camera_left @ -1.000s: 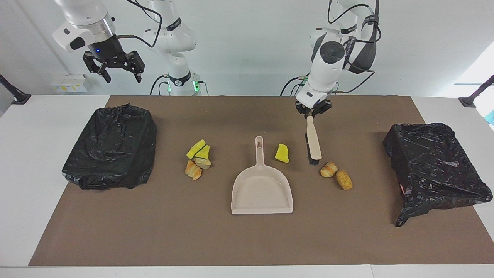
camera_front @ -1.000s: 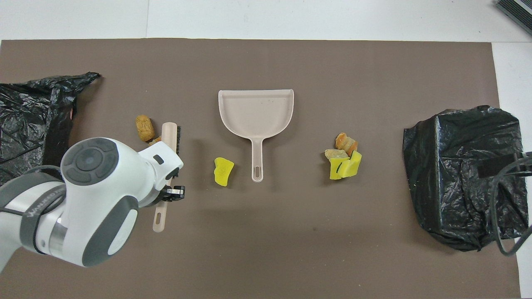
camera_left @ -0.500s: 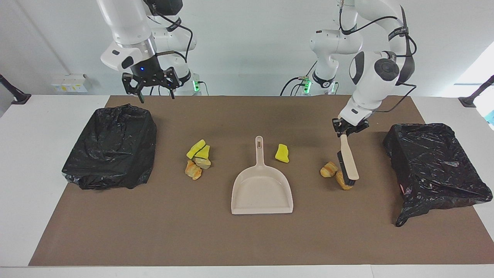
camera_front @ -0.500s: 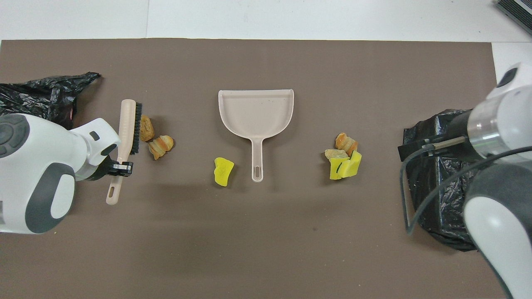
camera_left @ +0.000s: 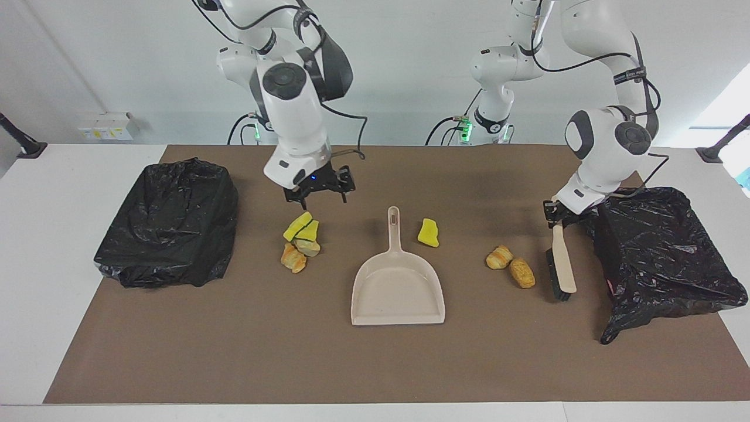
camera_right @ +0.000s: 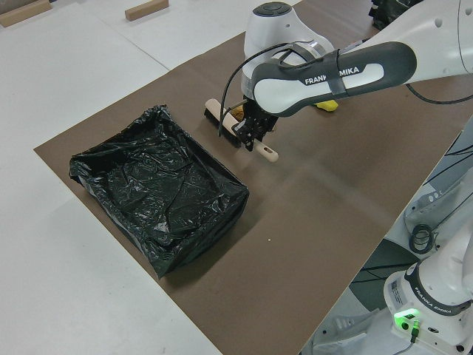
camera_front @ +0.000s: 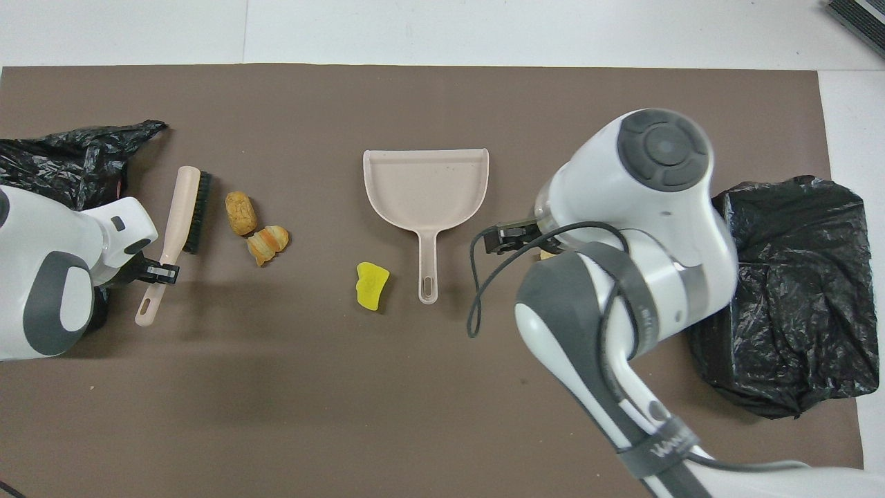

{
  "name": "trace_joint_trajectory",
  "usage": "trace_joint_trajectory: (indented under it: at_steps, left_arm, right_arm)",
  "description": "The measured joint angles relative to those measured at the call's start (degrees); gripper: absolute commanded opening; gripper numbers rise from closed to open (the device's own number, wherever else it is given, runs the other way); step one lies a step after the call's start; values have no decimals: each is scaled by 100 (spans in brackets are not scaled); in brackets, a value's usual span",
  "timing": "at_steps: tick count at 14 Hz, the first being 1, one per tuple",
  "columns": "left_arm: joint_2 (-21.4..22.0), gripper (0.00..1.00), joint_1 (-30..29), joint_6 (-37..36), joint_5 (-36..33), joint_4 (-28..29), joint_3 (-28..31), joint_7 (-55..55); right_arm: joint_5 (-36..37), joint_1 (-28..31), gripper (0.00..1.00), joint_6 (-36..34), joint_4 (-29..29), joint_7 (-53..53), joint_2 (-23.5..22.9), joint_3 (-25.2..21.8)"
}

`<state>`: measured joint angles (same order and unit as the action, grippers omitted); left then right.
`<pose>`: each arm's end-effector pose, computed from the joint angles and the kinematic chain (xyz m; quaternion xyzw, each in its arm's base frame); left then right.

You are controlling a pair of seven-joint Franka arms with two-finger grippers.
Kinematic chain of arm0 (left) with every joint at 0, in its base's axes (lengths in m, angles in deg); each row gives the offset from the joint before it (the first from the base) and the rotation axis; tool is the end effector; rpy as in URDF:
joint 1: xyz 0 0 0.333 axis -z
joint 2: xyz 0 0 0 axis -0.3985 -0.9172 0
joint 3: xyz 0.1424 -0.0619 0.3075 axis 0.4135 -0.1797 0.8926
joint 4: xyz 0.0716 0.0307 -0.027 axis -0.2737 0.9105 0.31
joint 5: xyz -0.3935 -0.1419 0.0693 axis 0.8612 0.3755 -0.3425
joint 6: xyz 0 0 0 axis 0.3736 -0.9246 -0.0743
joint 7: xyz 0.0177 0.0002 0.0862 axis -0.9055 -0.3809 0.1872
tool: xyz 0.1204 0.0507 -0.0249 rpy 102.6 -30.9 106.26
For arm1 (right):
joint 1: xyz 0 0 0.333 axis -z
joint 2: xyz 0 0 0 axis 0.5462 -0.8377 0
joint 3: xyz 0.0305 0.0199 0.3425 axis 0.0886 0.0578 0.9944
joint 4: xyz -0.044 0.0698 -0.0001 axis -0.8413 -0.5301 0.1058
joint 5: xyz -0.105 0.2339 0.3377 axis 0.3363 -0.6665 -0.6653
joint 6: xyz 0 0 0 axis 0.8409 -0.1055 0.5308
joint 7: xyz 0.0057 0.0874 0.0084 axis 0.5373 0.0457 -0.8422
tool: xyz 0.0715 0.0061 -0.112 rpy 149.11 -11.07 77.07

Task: Sweep and dump trash in bin
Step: 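Move the brush toward the bread while the right gripper grasps the dustpan, then sweep the bread and sponge into the dustpan with the left gripper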

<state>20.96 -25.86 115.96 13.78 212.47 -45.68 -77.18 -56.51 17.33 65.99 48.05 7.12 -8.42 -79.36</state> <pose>0.5696 0.0024 0.3290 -0.9910 0.1286 0.0357 0.0000 0.6086 0.2869 0.4479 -0.9974 -0.0551 0.0134 0.0444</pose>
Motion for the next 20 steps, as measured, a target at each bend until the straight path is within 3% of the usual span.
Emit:
trace_joint_trajectory:
  at_steps: [4, 8, 15, 16, 20]
  left_arm:
    - [-27, 0, 492, -121, -8, -7, -86, -7]
    - [72, 0, 1298, -768, -12, 6, -105, -28]
    - [440, 0, 2047, -931, -13, 468, -121, 640]
    - [442, 0, 2048, -931, -12, 452, -107, 688]
    - [468, 0, 1866, -1059, -10, 191, 8, 1000]
  right_arm:
    - [-6, -575, 100, 505, -9, 473, -522, 4]
    - [-4, -1153, 100, 1031, -4, 1166, -935, 5]
    - [-4, -1077, 100, 1120, -14, 1200, -1037, -57]
    - [-4, -1077, 97, 1135, -14, 1200, -1037, -58]
    - [-4, -1085, 66, 1144, -13, 1200, -1085, -57]
